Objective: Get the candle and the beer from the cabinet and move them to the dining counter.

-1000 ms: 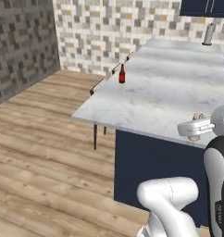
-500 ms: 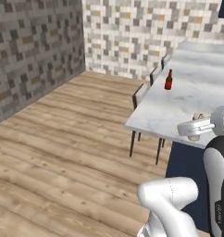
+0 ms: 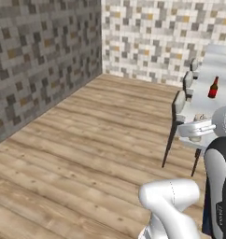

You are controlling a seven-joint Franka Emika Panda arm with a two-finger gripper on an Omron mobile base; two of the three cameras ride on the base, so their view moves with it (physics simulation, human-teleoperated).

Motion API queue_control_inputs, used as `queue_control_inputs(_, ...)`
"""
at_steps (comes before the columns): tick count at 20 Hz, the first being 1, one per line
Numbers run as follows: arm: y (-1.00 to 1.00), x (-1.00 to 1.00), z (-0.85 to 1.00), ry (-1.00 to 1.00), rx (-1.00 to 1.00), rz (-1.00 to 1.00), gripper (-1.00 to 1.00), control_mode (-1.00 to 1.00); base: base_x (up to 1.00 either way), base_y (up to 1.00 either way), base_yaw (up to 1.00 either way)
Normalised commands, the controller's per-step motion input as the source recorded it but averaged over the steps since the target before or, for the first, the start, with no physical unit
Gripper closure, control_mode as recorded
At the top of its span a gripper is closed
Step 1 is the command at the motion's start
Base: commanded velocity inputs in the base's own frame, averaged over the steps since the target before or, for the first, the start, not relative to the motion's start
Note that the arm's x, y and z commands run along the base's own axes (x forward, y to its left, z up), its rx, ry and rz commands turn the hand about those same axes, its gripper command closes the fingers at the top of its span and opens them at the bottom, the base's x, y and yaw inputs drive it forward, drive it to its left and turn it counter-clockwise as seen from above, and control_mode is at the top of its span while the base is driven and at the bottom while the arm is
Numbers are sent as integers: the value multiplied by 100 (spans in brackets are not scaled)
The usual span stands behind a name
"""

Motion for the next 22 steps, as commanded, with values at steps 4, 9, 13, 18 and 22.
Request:
queue_control_inputs(4, 0, 0, 0, 0, 0, 0, 100, 100, 61, 54, -10)
queue_control_inputs(9, 0, 0, 0, 0, 0, 0, 100, 100, 60, 55, -19)
queue_control_inputs(13, 0, 0, 0, 0, 0, 0, 100, 100, 57, 49, -25)
queue_control_inputs(18, 0, 0, 0, 0, 0, 0, 100, 100, 49, 47, -31)
queue_control_inputs(22, 0, 0, 0, 0, 0, 0, 100, 100, 51, 47, -35)
